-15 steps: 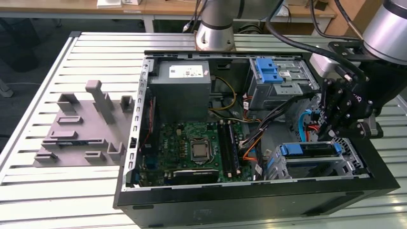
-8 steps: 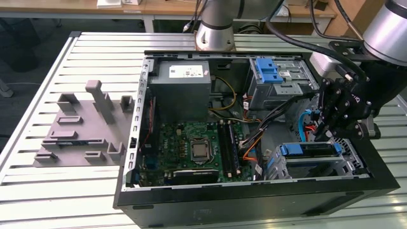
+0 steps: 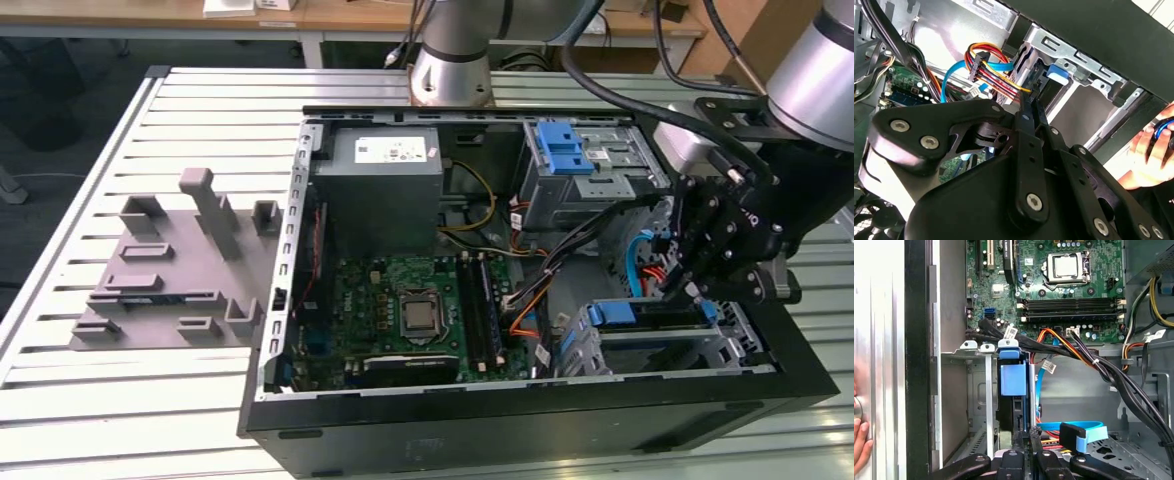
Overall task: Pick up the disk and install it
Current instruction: 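Insert the first disk wire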
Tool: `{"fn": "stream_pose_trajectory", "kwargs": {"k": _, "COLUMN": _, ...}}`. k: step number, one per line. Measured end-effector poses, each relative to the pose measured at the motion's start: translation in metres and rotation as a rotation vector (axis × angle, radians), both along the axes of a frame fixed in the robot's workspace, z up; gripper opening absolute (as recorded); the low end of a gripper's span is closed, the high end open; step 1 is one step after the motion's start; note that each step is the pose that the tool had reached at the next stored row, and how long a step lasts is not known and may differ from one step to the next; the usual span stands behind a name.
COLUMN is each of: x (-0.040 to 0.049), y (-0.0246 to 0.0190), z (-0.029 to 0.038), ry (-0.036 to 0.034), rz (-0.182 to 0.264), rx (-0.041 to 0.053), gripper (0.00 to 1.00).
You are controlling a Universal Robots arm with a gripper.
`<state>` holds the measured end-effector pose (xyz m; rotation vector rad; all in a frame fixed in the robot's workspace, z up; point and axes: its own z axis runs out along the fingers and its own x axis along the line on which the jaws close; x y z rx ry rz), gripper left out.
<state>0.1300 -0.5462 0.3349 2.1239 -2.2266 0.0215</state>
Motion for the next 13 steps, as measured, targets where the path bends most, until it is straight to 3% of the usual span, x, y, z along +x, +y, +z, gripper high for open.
{"fn": "stream_pose_trajectory", "kwargs": {"k": 13, "x": 0.0012, "y": -0.0015, "z": -0.0020, "ry": 0.0000, "rz": 0.000, "rx": 0.0003, "gripper": 0.16}}
